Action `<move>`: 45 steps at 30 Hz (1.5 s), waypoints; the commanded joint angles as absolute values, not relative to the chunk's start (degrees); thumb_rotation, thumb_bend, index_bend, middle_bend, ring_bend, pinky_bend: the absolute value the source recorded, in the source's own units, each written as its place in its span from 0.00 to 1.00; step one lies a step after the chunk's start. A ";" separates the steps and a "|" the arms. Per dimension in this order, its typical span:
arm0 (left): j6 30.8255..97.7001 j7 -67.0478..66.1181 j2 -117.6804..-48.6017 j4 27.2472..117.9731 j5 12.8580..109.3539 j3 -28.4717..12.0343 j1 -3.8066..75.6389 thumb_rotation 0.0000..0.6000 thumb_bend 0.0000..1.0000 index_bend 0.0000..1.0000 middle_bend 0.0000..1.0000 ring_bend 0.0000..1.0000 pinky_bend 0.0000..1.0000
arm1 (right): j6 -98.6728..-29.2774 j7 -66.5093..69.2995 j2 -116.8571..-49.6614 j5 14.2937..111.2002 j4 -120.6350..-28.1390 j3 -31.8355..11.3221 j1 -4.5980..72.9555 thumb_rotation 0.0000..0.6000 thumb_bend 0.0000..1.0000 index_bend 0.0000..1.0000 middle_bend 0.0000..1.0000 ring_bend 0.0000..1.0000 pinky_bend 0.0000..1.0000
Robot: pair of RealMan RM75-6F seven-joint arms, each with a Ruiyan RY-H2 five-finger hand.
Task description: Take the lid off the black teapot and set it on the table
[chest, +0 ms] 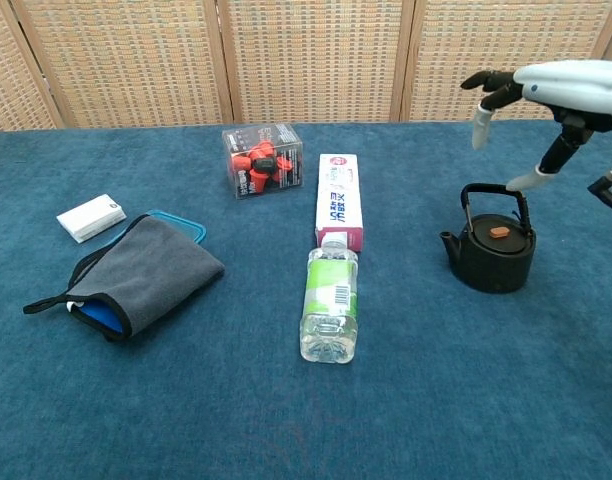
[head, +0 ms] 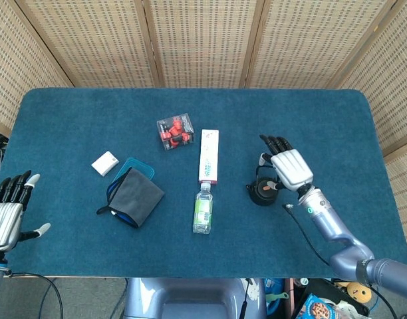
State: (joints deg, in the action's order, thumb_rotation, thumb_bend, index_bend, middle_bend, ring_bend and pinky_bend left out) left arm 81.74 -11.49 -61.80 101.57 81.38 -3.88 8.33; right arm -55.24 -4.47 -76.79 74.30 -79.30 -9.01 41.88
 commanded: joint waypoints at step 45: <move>81.35 -12.08 -62.35 101.12 80.74 -3.77 8.73 1.00 0.00 0.00 0.00 0.00 0.00 | -50.23 1.43 -84.81 77.30 -67.39 -5.29 40.44 1.00 0.55 0.51 0.00 0.00 0.12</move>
State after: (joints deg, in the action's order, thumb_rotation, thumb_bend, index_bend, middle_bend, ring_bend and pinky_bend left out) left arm 81.37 -12.07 -62.35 101.12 80.75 -3.77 8.71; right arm -50.25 1.41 -84.80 77.27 -67.41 -5.31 40.45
